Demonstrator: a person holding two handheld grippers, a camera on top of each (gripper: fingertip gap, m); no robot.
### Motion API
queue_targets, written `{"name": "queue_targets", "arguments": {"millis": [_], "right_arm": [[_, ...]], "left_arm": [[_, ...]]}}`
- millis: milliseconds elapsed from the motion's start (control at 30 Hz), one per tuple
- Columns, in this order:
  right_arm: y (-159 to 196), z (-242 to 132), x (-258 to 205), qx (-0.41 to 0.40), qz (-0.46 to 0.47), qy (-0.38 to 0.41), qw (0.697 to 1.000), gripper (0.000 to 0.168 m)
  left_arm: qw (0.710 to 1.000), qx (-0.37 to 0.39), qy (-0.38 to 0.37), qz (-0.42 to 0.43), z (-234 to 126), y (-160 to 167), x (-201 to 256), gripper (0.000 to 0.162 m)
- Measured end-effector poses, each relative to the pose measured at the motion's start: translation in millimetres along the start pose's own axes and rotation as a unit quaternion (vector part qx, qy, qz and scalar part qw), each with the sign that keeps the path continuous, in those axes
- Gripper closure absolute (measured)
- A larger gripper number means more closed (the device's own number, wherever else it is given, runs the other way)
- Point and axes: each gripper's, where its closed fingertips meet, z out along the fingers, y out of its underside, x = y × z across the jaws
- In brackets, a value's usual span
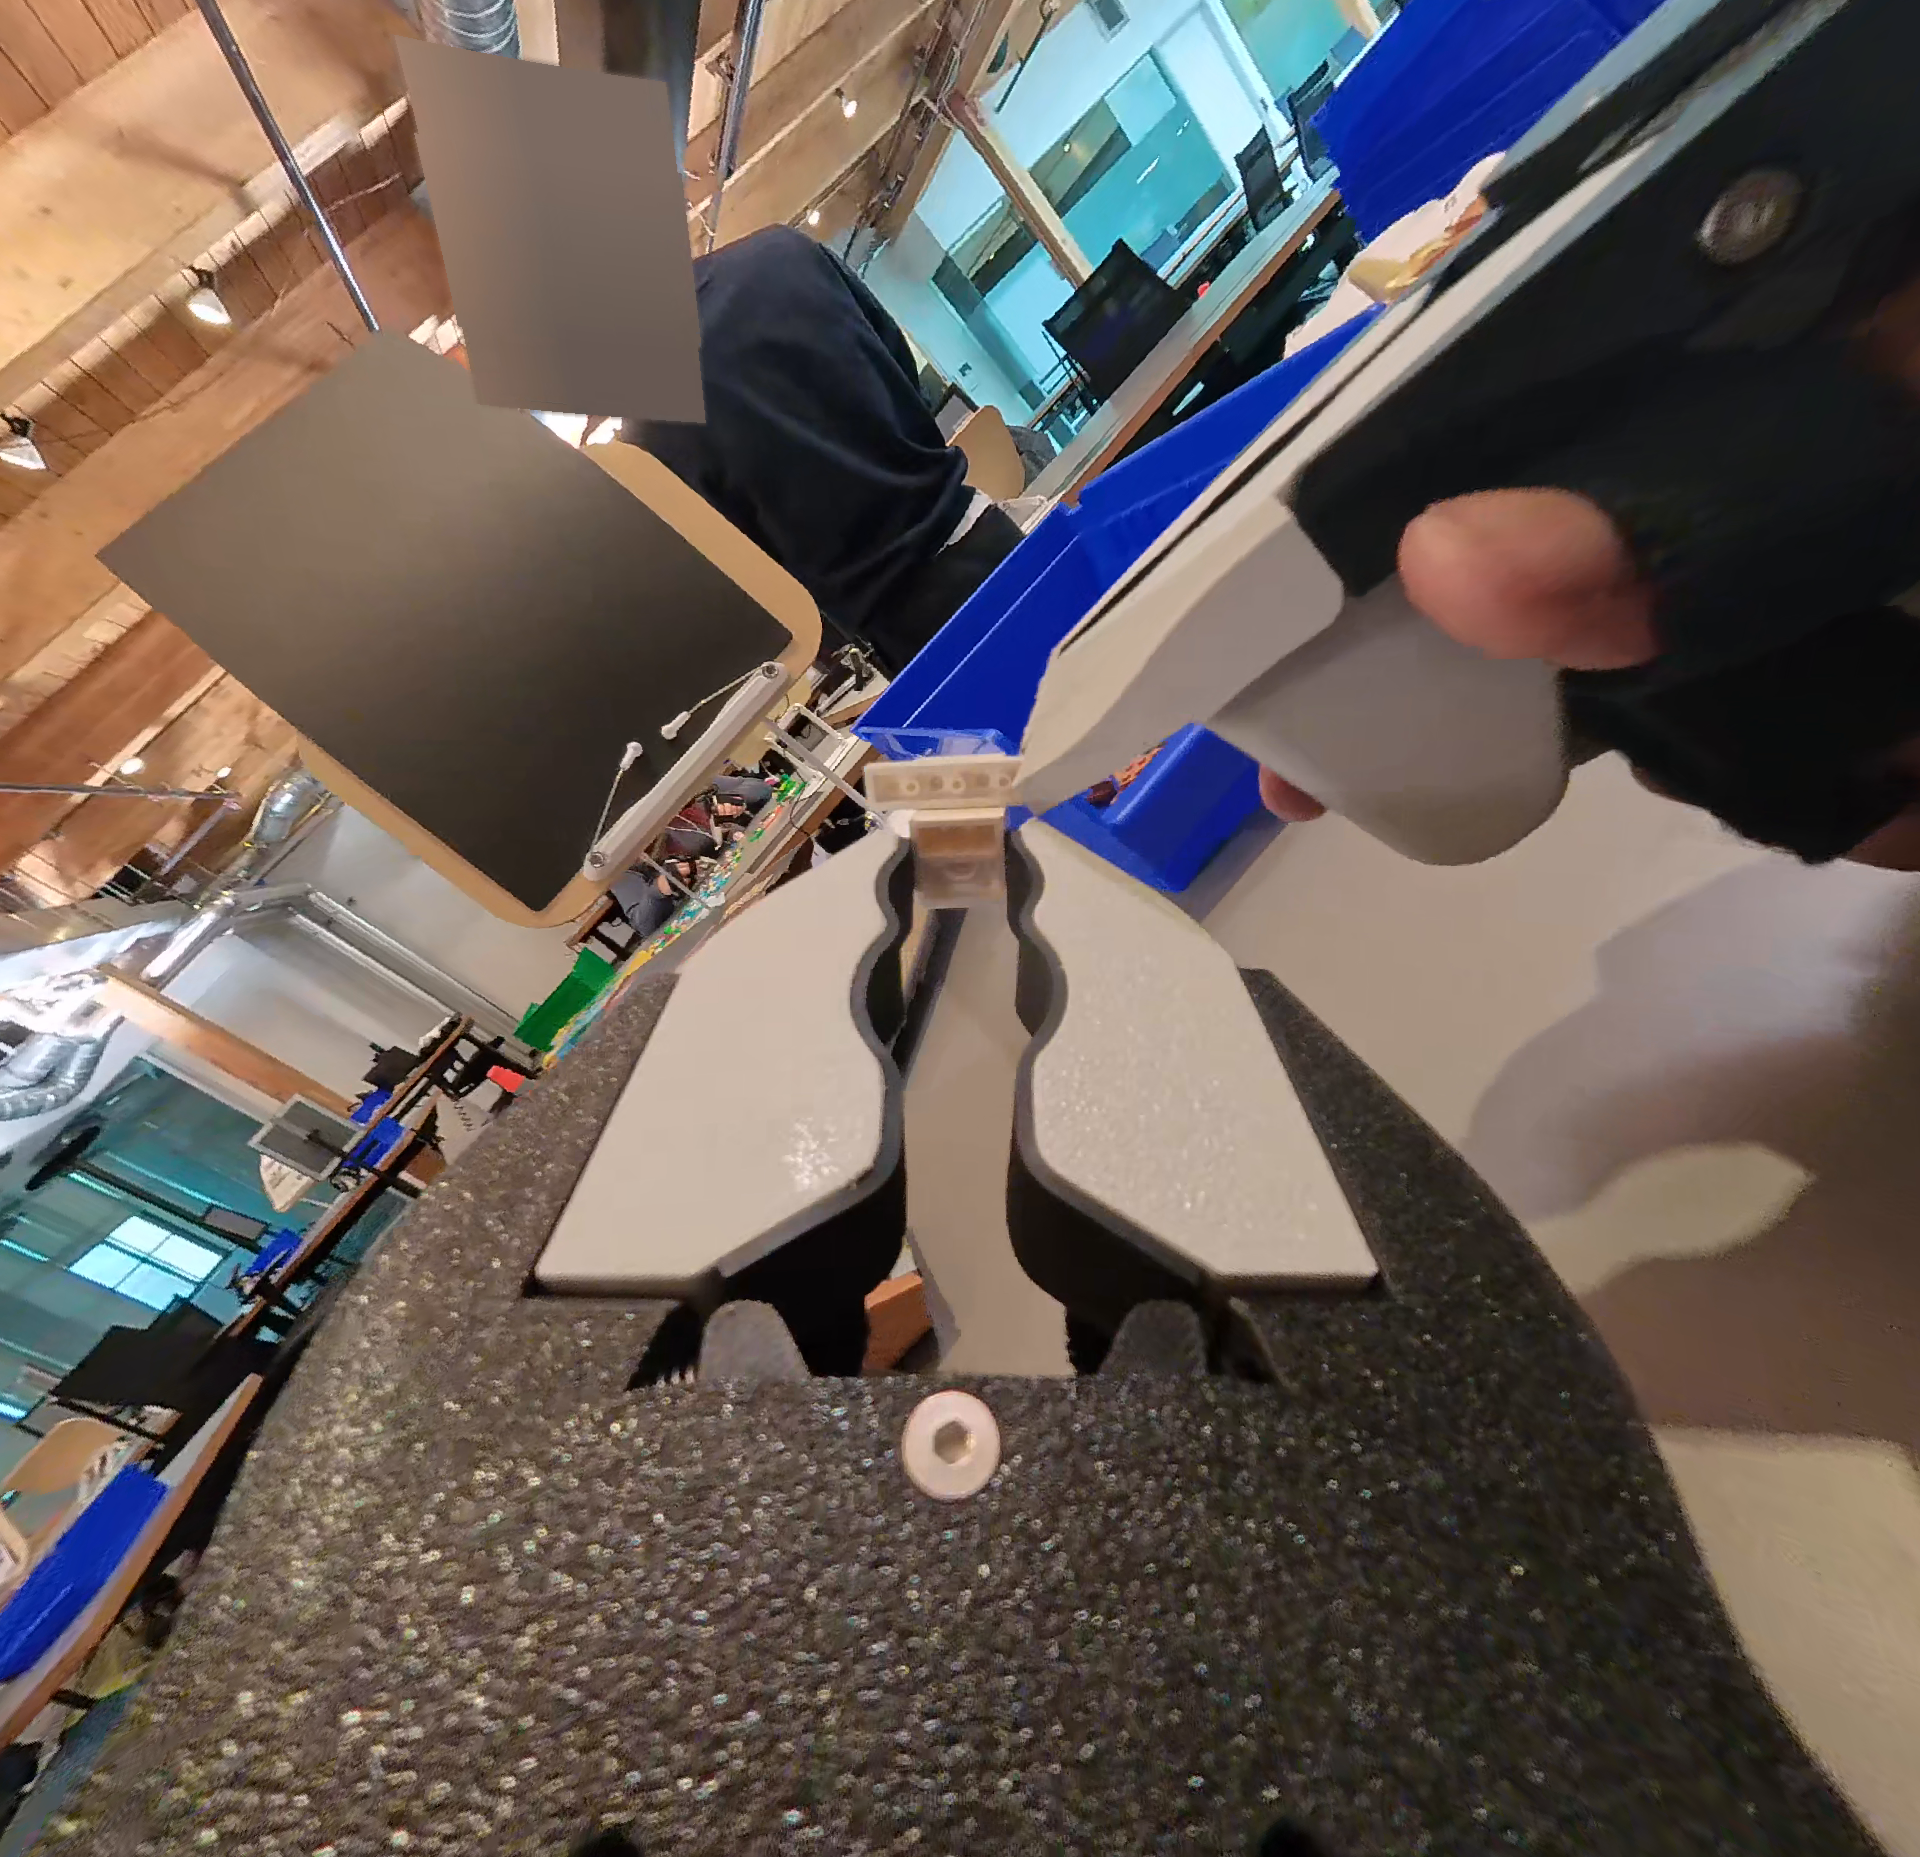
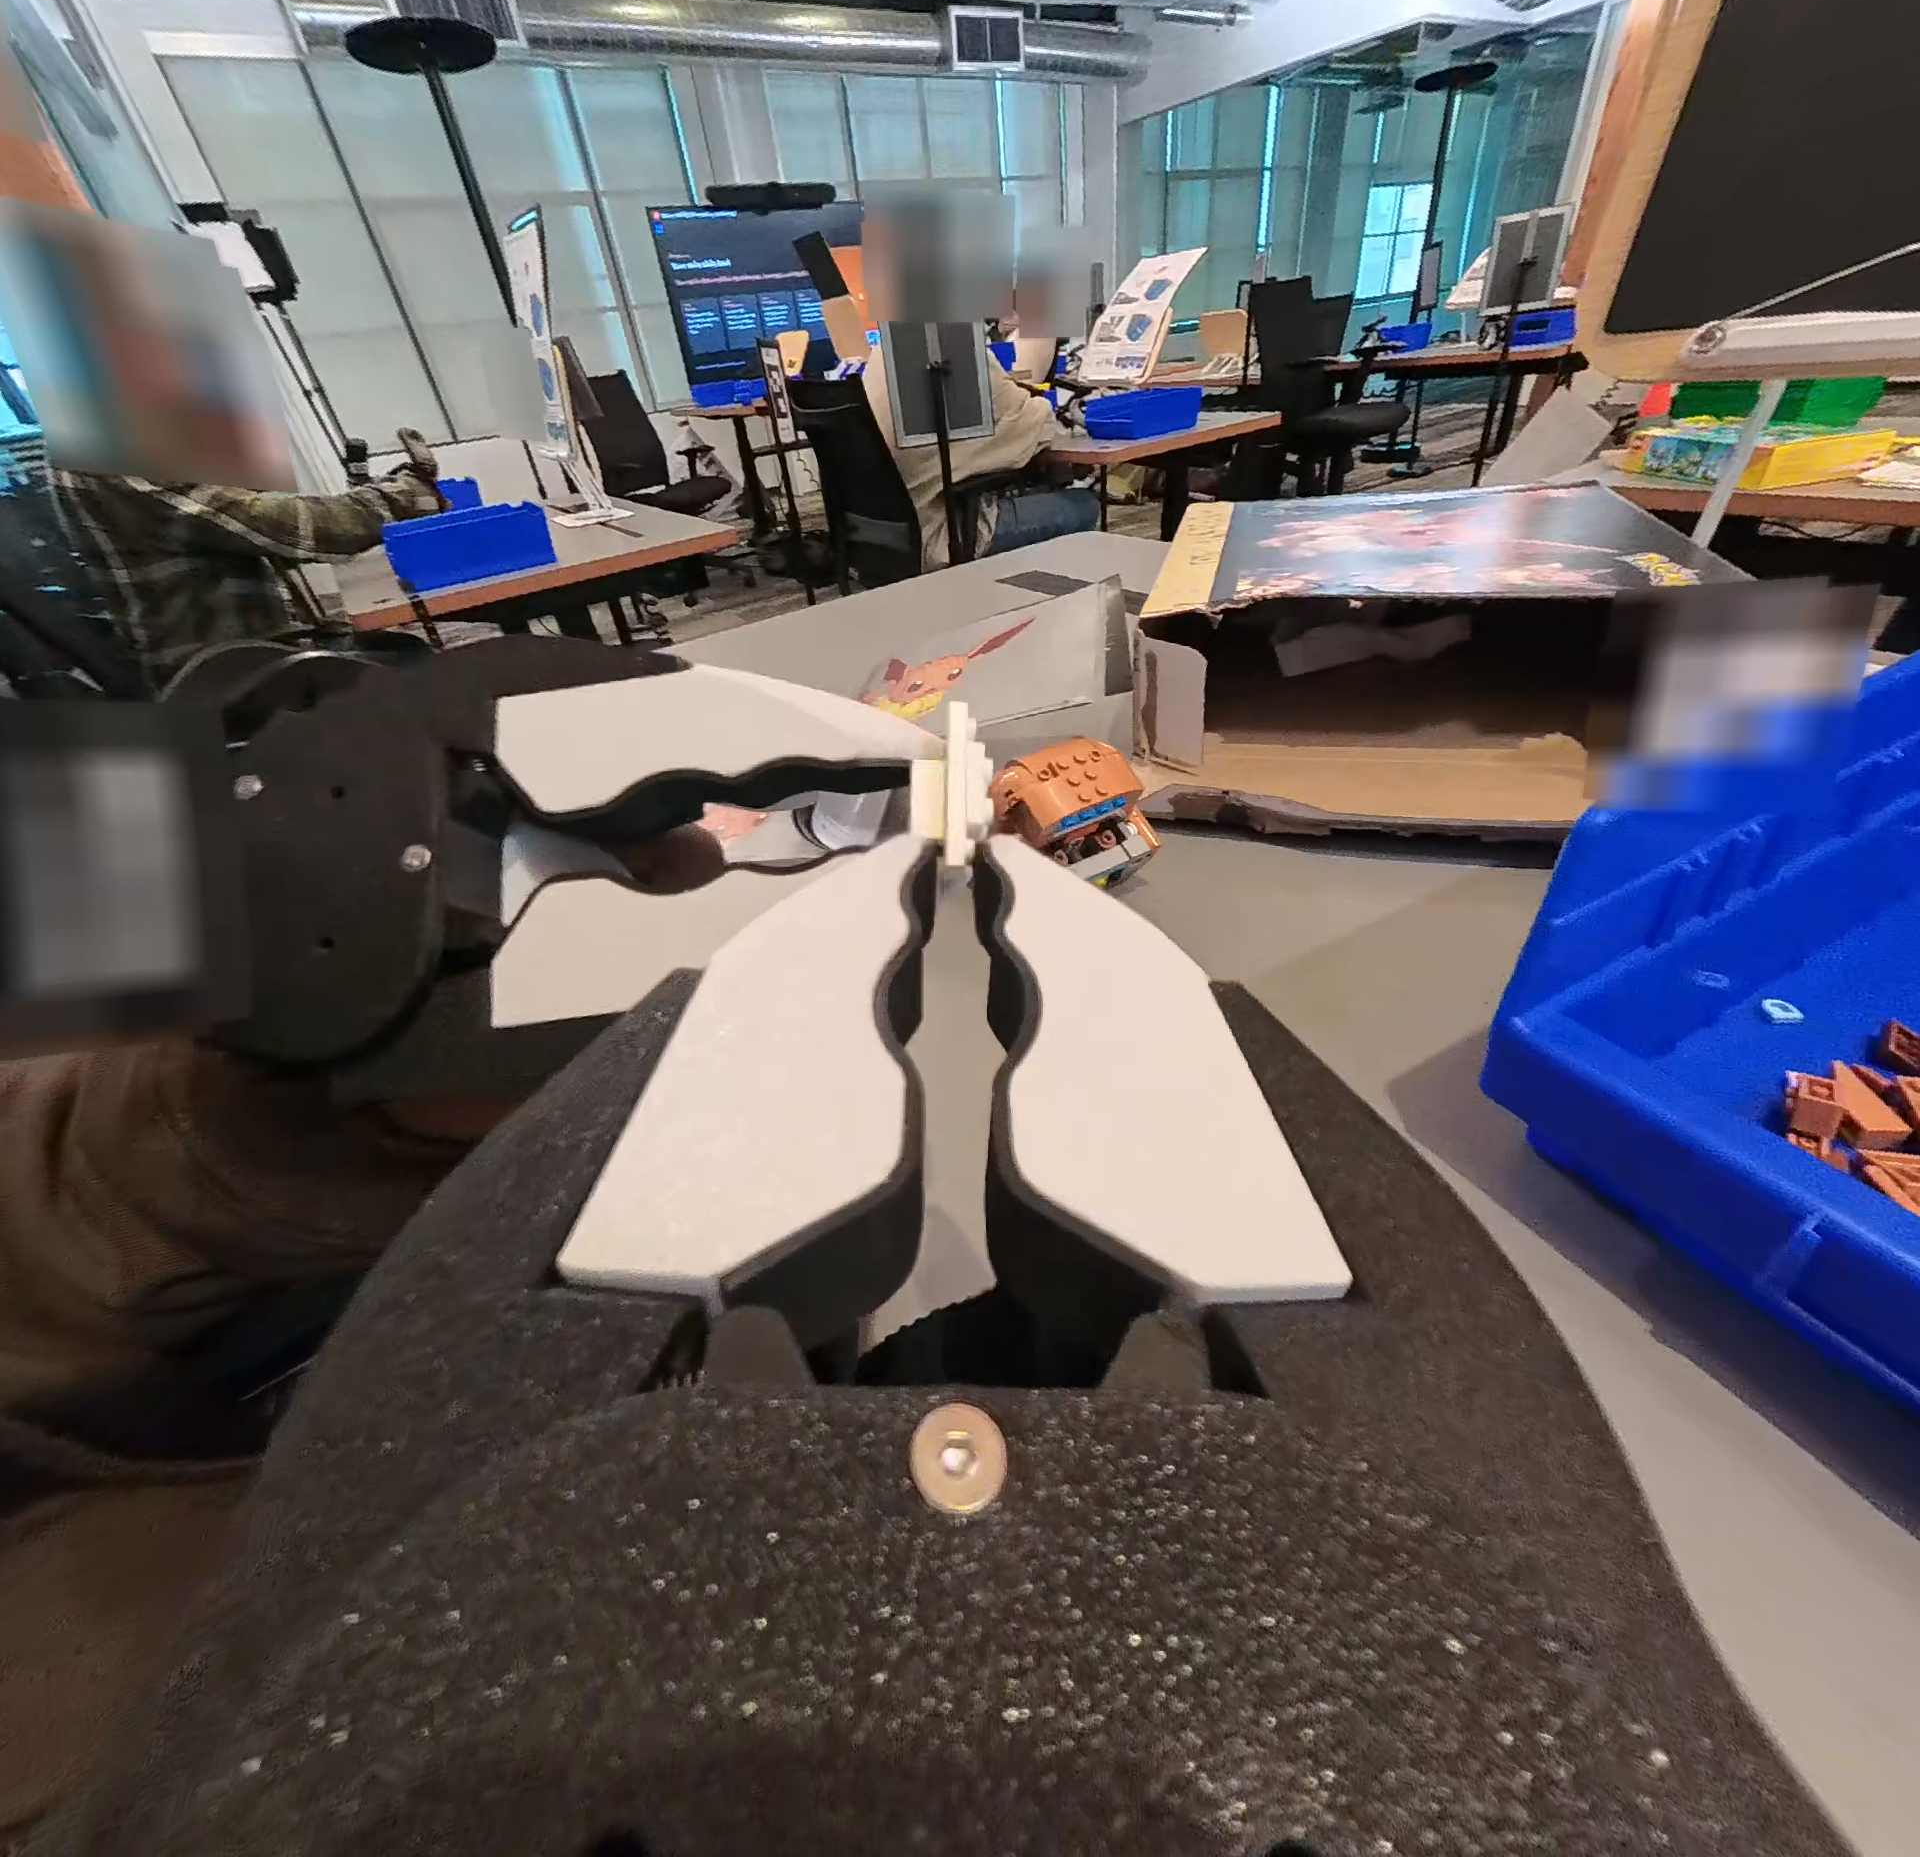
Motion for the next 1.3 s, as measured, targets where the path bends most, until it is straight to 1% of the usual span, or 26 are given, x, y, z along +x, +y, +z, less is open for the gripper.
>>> {"name": "queue_targets", "arguments": {"millis": [133,267,367,433,500,533,600,700,767,800,900,933,967,1000,1100,1133,1200,1233,1300], "right_arm": [[2,-1,2,-0.01,0.006,0.011,1.0,0.164],[7,0,2,-0.026,0.0,0.031,0.999,0.164],[10,0,2,-0.029,0.019,0.033,0.999,0.164],[12,1,2,-0.025,0.042,0.027,0.998,0.164],[13,2,-10,-0.02,0.078,-0.017,0.997,0.164],[14,3,-13,-0.019,0.096,-0.025,0.995,0.164],[14,3,-11,-0.015,0.102,-0.018,0.994,0.165],[5,-2,-3,0.006,0.097,-0.012,0.995,0.164],[-2,-9,17,0.014,0.079,0.023,0.997,0.165],[-7,-13,34,0.018,0.066,0.055,0.996,0.164],[-17,-27,108,0.006,0.035,0.181,0.983,0.164],[-17,-30,126,-0.009,0.043,0.201,0.979,0.157],[-15,-33,141,-0.026,0.052,0.218,0.974,0.145],[-13,-38,153,-0.036,0.055,0.238,0.969,0.138],[-19,-58,164,-0.013,0.024,0.275,0.961,0.136],[-24,-61,158,0.003,0.008,0.263,0.965,0.137],[-32,-57,131,0.038,-0.015,0.19,0.981,0.143],[-35,-51,111,0.053,-0.018,0.131,0.99,0.144],[-36,-39,62,0.062,-0.003,-0.022,0.998,0.144]], "left_arm": [[1.0,-0.006,-0.005,0.022,0,0,2,0.145],[0.996,-0.029,-0.026,0.074,0,3,2,0.146],[0.993,-0.043,-0.033,0.102,0,5,3,0.146],[0.991,-0.05,-0.036,0.118,1,6,3,0.146],[0.987,-0.07,-0.039,0.139,2,12,4,0.146],[0.986,-0.075,-0.039,0.146,3,14,4,0.146],[0.985,-0.077,-0.039,0.146,3,15,3,0.146],[0.99,-0.068,-0.034,0.122,2,13,2,0.146],[0.992,-0.072,-0.022,0.099,4,17,3,0.145],[0.994,-0.073,-0.014,0.086,4,18,4,0.145],[0.996,-0.075,0.008,0.046,6,22,7,0.145],[0.996,-0.078,0.013,0.038,7,24,7,0.145],[0.996,-0.079,0.016,0.03,7,25,7,0.145],[0.996,-0.079,0.02,0.021,7,26,8,0.145],[0.996,-0.076,0.043,-0.023,6,26,11,0.145],[0.995,-0.069,0.059,-0.05,5,25,12,0.145],[0.985,-0.045,0.108,-0.127,4,20,19,0.145],[0.975,-0.028,0.139,-0.173,2,15,22,0.145],[0.944,0.014,0.204,-0.26,-3,3,28,0.145]]}}
